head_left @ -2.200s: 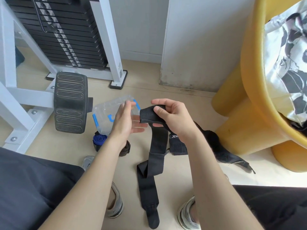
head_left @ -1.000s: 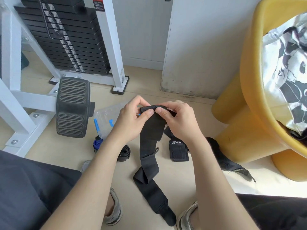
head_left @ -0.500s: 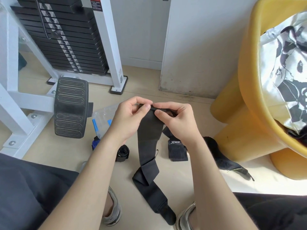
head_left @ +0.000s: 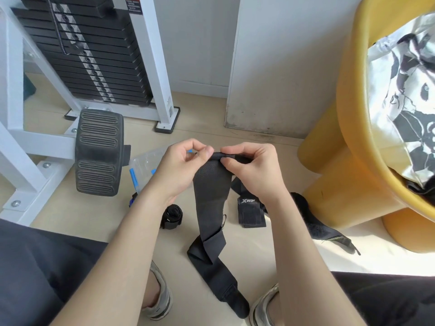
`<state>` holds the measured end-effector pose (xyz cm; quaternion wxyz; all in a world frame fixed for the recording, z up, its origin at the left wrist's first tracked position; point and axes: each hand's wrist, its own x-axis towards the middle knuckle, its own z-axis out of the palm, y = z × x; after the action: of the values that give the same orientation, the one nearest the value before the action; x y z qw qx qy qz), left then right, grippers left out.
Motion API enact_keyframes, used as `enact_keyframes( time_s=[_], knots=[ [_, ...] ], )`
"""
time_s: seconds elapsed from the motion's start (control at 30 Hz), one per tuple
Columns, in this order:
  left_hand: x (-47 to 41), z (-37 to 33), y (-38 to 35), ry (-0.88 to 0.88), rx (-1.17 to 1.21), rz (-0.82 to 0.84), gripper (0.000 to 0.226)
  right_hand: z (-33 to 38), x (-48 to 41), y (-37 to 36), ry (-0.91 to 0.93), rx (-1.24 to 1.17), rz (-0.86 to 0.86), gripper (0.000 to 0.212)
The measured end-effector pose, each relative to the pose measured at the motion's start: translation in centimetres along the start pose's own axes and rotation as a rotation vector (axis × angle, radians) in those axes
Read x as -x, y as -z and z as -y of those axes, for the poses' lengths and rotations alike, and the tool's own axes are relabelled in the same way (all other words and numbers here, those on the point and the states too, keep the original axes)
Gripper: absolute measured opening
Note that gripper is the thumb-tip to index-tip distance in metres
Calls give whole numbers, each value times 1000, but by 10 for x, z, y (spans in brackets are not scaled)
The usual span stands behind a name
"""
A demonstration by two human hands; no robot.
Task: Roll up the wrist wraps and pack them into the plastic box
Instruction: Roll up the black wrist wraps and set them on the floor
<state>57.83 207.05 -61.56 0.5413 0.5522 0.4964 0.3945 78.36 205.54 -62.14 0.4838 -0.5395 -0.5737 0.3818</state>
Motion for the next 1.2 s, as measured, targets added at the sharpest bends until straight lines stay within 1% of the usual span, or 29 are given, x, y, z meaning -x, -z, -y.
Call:
enact_keyframes(
  time_s=[0.03,0.07,0.13,0.17,0.27,0.33,0.37,0.43,0.47,0.57,0.6,0.63,0.7,0.77,0.83,0.87,0.93,1.0,1.03,1.13,1.2],
  knots=[
    [-1,1,1,-4,-10,-12,8,1,-1,1,-7,-7,18,22],
    [-2,2,1,-3,-21,-10,6,2,-1,2,-18,-20,44,21],
    [-1,3,4,1,-39,18,23,1,0,5,-50,-41,92,23],
    [-1,4,5,0,-46,20,27,1,0,5,-67,-45,102,25],
    [-1,4,6,-6,-57,32,17,-1,1,3,-57,-2,89,21],
    [0,4,3,30,-54,37,7,-1,1,0,-26,64,51,19],
    [1,3,3,56,-45,45,8,-2,1,-1,-10,82,34,18],
    [0,4,3,112,-1,62,26,-1,1,-2,0,86,14,19],
    [0,4,3,121,34,63,27,-1,1,-2,-8,77,19,19],
    [-1,7,5,97,84,37,7,1,2,0,-44,4,81,19],
    [-2,8,7,95,88,31,4,1,2,3,-69,-48,102,17],
    [-2,9,9,93,89,36,10,0,3,6,-94,-96,116,17],
    [-2,10,12,65,58,92,23,0,4,11,-126,-133,142,22],
    [-2,8,13,51,11,135,28,0,3,12,-127,-100,178,21],
    [-1,7,13,71,13,171,21,1,2,10,-100,-59,145,17],
    [0,6,12,81,17,185,17,1,2,9,-80,-29,111,19],
    [0,4,9,94,21,170,16,1,1,8,-40,41,59,21],
    [0,3,6,88,43,114,21,3,2,7,-21,85,31,22],
    [0,3,6,70,44,85,20,4,1,6,-15,92,33,22],
    [-1,7,9,15,18,43,11,3,1,8,-42,22,109,19],
    [1,8,12,-8,-2,61,17,1,1,12,-68,-9,166,20]
  ],
)
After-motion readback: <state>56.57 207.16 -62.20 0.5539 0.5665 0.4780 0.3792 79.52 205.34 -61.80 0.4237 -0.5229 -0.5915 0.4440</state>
